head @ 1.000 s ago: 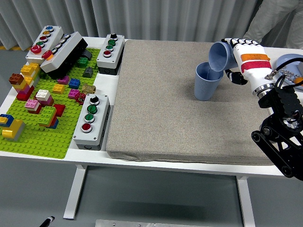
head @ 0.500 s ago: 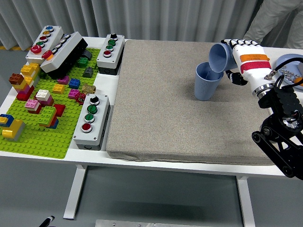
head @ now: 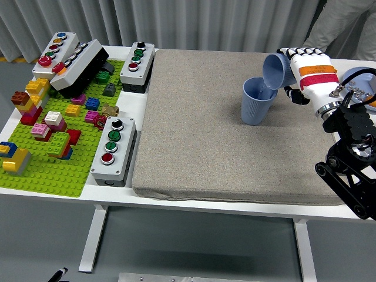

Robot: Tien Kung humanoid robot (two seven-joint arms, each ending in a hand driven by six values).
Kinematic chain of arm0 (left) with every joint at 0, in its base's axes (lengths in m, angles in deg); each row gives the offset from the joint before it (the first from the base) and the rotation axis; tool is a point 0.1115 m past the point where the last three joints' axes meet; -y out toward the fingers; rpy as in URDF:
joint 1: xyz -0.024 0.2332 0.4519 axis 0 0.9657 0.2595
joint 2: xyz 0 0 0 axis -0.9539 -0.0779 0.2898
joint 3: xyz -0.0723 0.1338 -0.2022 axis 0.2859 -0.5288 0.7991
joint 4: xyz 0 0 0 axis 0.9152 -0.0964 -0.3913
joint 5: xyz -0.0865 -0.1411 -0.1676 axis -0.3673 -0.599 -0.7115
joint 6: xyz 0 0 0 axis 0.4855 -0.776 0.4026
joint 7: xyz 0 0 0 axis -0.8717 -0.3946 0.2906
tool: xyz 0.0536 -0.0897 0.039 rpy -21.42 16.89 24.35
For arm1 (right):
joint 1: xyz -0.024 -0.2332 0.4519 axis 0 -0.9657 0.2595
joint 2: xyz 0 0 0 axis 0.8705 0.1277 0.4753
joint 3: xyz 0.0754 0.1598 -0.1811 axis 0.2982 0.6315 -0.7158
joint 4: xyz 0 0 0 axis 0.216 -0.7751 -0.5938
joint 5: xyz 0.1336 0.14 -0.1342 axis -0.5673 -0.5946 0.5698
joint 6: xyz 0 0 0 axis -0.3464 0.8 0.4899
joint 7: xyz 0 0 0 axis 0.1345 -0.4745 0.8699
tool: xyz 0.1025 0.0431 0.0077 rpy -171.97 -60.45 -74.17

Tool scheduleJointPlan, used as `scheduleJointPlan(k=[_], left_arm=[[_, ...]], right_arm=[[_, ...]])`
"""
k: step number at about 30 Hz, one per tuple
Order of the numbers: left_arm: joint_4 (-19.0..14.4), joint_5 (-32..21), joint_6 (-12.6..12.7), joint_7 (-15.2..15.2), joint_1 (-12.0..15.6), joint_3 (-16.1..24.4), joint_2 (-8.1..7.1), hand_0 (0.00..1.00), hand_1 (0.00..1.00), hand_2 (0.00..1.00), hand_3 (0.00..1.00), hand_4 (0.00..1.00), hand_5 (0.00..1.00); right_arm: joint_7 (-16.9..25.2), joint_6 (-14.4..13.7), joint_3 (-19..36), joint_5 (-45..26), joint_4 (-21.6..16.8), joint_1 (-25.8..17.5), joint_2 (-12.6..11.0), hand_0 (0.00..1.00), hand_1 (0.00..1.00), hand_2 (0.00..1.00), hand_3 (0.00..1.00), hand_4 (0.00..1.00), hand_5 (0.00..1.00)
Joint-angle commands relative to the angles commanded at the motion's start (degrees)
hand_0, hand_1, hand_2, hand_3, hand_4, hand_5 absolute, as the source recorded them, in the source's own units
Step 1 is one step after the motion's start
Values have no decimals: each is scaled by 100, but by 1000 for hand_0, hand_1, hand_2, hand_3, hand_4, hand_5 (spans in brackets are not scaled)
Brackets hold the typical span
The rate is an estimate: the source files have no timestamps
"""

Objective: Pick cup pour cup place

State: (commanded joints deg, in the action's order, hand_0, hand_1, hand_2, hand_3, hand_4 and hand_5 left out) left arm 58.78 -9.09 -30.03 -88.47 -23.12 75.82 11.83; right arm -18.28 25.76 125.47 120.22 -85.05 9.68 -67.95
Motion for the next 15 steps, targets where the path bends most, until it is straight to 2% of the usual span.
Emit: scheduleJointPlan(k=[4,15], left_arm=[[0,6,0,-2,-2,5,-1,836,809,884,805,645,998],[0,20,-2,-8,-1,13,-2,836,809,884,805,645,998]], right_arm=[[-195,-49,-33,11,-42,9,3,839,640,510,536,580,2],[-256,-5,-107,11,-42,42,0,850,645,514,535,573,2]])
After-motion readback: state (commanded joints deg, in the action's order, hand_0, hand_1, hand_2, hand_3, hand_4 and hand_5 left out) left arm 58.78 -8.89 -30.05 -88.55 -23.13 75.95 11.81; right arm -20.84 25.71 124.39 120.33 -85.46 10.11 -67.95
